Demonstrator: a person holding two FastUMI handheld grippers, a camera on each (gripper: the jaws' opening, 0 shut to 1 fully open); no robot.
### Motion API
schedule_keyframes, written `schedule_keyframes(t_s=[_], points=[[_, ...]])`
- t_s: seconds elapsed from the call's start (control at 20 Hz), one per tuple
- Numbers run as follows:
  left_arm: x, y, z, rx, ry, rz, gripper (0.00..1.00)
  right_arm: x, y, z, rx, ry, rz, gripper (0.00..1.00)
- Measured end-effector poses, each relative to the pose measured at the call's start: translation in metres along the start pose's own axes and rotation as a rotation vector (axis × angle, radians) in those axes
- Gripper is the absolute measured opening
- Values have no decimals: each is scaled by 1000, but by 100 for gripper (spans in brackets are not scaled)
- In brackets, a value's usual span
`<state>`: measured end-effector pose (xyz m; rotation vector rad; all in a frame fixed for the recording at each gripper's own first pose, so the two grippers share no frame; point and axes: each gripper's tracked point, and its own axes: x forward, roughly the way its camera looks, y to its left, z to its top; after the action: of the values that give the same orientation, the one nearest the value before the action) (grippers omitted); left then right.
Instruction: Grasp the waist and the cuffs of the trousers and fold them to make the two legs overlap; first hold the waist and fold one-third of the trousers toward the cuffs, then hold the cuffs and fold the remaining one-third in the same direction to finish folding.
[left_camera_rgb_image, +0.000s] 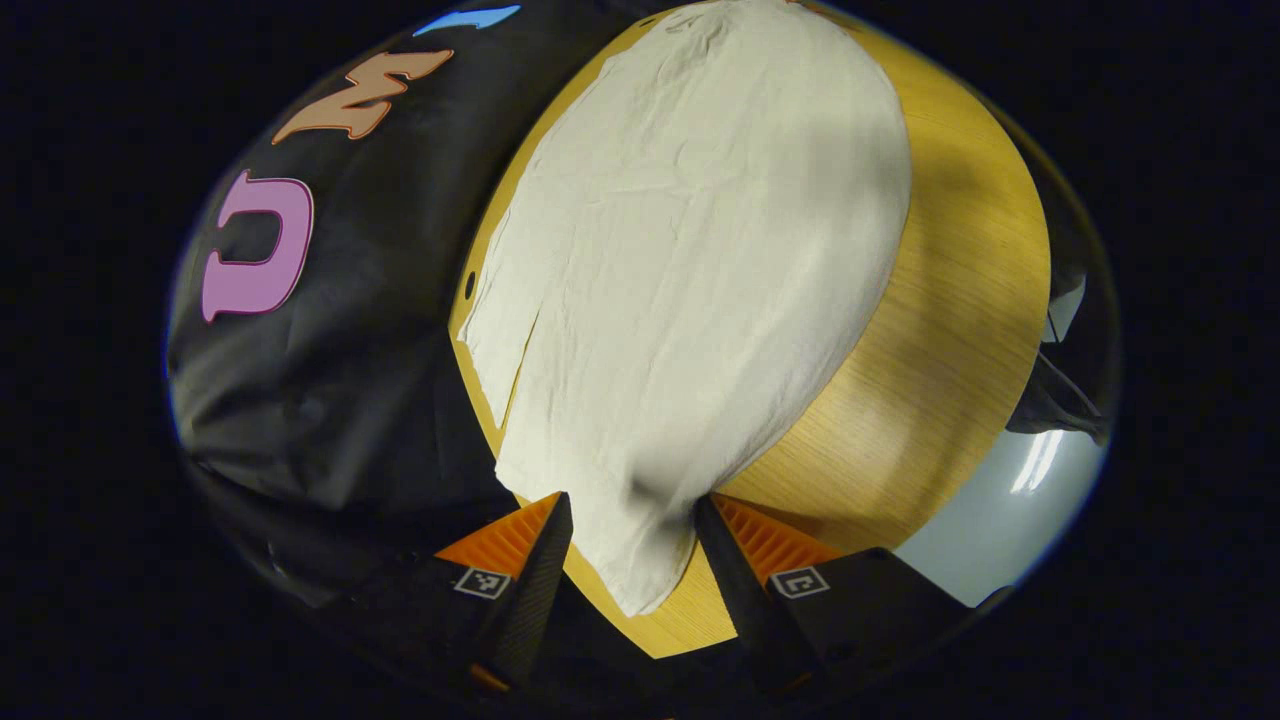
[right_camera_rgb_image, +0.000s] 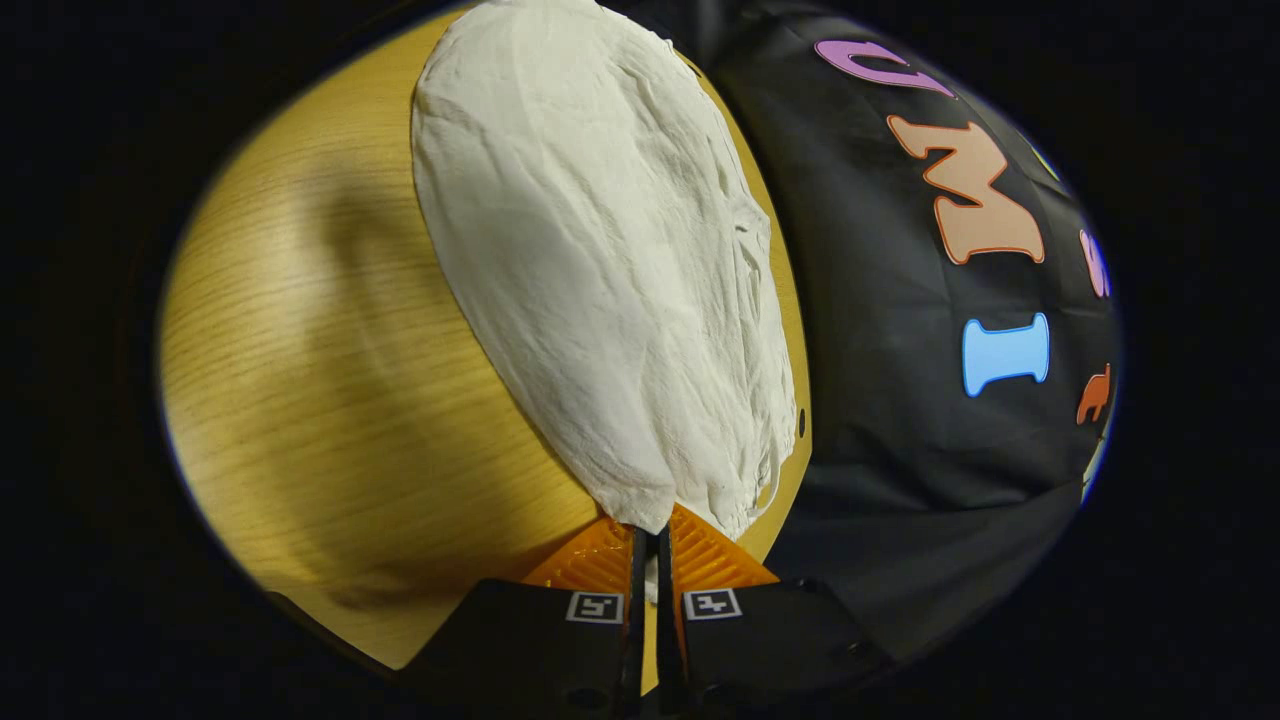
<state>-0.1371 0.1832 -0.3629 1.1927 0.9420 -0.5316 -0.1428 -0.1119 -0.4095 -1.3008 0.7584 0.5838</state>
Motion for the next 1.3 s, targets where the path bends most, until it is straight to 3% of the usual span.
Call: schedule_keyframes(t_s=[0.15,0.2,0.5,0.65,0.8,1.3], points=[[5,-2,1,5,9,-20,61,0,0,0,0,1,-3,8],[9,-4,1,5,12,-27,47,0,0,0,0,1,-2,8],[8,-15,-1,-39,33,-37,1,0,-2,-1,37,6,4,8],[10,-13,0,-118,44,-33,0,-1,-7,-1,137,22,33,7],[9,-3,4,-218,40,-31,0,-7,-28,2,167,5,-14,4],[3,76,47,-371,34,137,0,-19,-102,20,256,-89,-143,6]])
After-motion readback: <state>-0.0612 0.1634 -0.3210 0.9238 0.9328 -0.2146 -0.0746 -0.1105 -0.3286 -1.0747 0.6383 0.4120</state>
